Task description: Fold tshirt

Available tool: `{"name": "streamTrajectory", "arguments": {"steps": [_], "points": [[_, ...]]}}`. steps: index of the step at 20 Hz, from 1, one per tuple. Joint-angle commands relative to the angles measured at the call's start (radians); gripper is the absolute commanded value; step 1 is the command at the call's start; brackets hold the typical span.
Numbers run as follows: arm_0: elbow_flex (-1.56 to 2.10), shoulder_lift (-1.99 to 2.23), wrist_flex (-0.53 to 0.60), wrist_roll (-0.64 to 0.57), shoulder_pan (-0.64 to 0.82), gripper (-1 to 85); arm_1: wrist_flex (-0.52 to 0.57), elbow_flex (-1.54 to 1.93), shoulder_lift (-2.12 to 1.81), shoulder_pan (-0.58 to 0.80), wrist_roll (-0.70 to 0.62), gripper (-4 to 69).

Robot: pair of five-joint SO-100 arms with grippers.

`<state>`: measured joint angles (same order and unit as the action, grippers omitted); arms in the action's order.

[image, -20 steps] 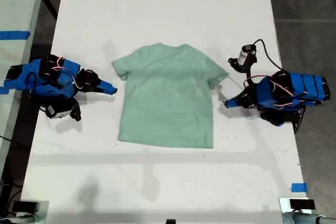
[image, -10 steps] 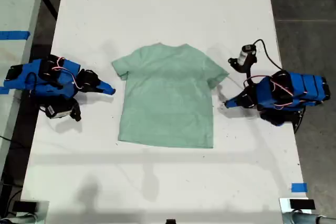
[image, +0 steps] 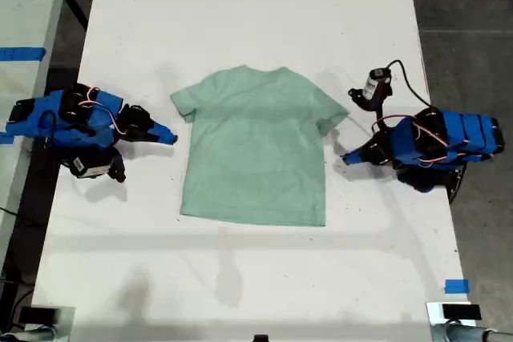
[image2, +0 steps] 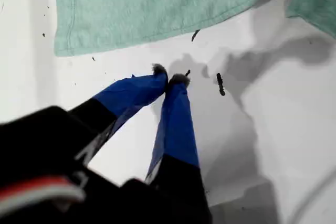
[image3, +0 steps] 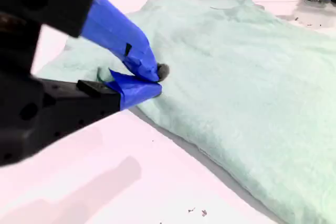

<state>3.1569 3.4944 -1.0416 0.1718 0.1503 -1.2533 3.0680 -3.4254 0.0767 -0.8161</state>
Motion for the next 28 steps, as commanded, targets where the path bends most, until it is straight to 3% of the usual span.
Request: {"name": "streamTrajectory", "arguments": {"steps": [1, 2, 3, 4, 5, 6, 7, 8, 9, 12, 15, 22, 25, 28], "points": [[-0.109, 0.006, 0.028, 0.040, -0.046, 0.1, -0.021, -0.006, -0.060, 0.038, 0.396, 4.0], [-0.135, -0.029, 0.026, 0.051, -0.057, 0.1, -0.021, -0.006, -0.060, 0.038, 0.650, 4.2], [-0.176, -0.078, 0.012, 0.057, -0.060, 0.1, -0.020, -0.006, -0.060, 0.063, 0.769, 5.0], [-0.230, -0.144, -0.011, 0.057, -0.055, 0.1, -0.021, -0.006, -0.060, 0.097, 0.646, 5.2], [-0.293, -0.219, -0.043, 0.057, -0.048, 0.1, -0.026, -0.006, -0.058, 0.126, 0.402, 5.6], [-0.357, -0.293, -0.075, 0.048, -0.035, 0.1, -0.011, -0.008, -0.061, 0.158, 0.494, 5.3], [-0.419, -0.359, -0.107, 0.031, -0.018, 0.1, 0.008, -0.018, -0.061, 0.183, 0.729, 6.2], [-0.480, -0.414, -0.150, 0.017, 0.003, 0.1, 0.031, -0.038, -0.063, 0.146, 0.735, 2.3], [-0.545, -0.472, -0.201, 0.000, 0.034, 0.1, 0.061, -0.067, -0.063, 0.107, 0.555, 0.5], [-0.747, -0.626, -0.357, -0.044, 0.141, 0.1, 0.031, -0.163, -0.061, 0.156, 0.580, 0.8], [-0.951, -0.828, -0.474, -0.195, 0.264, 0.1, -0.041, -0.356, 0.086, 0.192, 0.545, 1.2], [-1.298, -1.183, -0.604, -0.578, 0.623, 0.1, -0.270, -0.934, 0.742, 0.391, 0.265, 3.6], [-1.393, -1.281, -0.618, -0.699, 0.727, 0.1, -0.371, -1.147, 0.951, 0.505, 0.115, 7.8], [-1.454, -1.376, -0.618, -0.742, 0.758, 0.1, -0.396, -1.289, 1.085, 0.591, -0.052, 18.5]]}}
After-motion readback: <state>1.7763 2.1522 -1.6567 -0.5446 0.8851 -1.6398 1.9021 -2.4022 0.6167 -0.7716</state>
